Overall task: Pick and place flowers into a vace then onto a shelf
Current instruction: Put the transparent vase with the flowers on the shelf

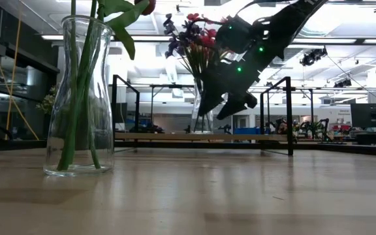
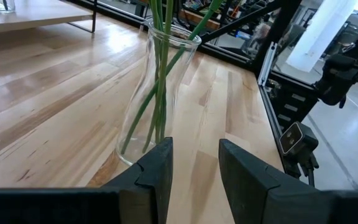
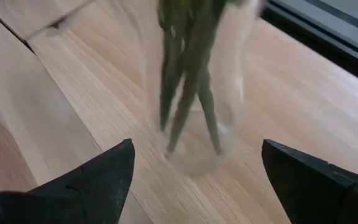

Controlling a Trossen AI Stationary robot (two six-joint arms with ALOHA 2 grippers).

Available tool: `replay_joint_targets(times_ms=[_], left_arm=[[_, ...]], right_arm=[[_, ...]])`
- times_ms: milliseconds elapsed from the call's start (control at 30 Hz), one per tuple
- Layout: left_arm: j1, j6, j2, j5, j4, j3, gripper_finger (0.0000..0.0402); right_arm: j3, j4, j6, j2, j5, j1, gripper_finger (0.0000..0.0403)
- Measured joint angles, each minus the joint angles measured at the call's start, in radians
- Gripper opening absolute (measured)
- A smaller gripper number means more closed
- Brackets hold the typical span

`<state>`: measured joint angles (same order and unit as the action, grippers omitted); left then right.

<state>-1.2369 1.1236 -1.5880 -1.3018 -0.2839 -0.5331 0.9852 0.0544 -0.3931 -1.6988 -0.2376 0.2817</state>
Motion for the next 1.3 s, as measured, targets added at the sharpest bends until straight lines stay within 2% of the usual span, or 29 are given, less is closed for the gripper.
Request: replay_joint_targets(times_ms=[300, 533, 833, 1300], left_arm=[[0.0, 0.0, 0.0, 0.0, 0.003, 0.0, 0.0163], [0.0, 0.0, 0.0, 0.0, 0.004, 0.0, 0.0163], [0.0, 0.0, 0.0, -0.001, 0.011, 0.0, 0.0163], [0.0, 0.0, 0.0, -0.001, 0.0, 0.0, 0.0163]], right_arm=[[0.0, 0.022, -0.002, 0.001, 0.008, -0.001, 0.0338], [0.001, 0.12, -0.018, 0.033, 0.009, -0.001, 0.0338], [0.001, 0.233, -0.036, 0.15, 0.02, -0.028, 0.0339], [0.001, 0.423, -0.163, 0.402, 0.008, -0.197, 0.0337]])
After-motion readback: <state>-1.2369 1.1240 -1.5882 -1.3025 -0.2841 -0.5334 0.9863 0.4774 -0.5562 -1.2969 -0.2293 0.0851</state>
